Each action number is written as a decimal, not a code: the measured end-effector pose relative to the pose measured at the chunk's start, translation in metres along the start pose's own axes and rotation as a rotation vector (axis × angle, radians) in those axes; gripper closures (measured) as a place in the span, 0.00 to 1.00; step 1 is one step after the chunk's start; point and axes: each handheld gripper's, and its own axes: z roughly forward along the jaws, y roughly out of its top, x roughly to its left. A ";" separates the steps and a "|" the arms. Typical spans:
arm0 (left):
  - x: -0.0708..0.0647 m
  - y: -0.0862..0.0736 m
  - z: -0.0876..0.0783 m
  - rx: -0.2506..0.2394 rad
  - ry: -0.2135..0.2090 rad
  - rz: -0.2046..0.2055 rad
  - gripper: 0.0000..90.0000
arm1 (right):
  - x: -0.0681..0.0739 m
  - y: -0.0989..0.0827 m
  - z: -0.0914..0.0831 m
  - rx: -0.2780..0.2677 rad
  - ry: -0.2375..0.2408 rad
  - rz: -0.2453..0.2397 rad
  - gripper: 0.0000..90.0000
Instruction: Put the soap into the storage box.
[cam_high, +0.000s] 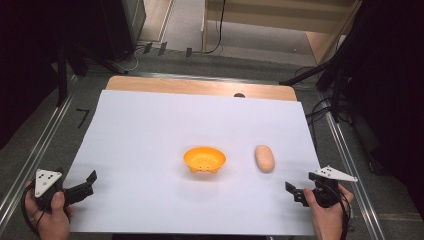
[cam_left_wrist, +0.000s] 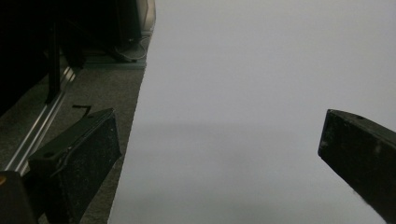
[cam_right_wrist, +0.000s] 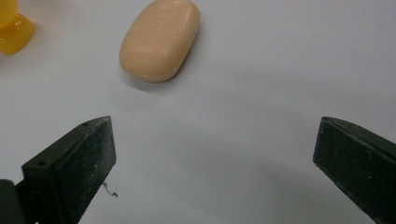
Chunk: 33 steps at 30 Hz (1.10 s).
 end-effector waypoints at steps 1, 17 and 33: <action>0.000 0.000 0.000 -0.001 0.001 -0.001 0.00 | 0.001 0.001 0.001 0.005 -0.007 -0.005 0.00; 0.001 0.000 0.000 0.006 0.001 -0.008 0.00 | 0.013 0.037 0.017 0.127 -0.073 -0.011 0.00; 0.001 0.000 0.001 0.008 -0.002 -0.019 0.00 | 0.034 0.071 0.038 0.223 -0.106 -0.041 0.01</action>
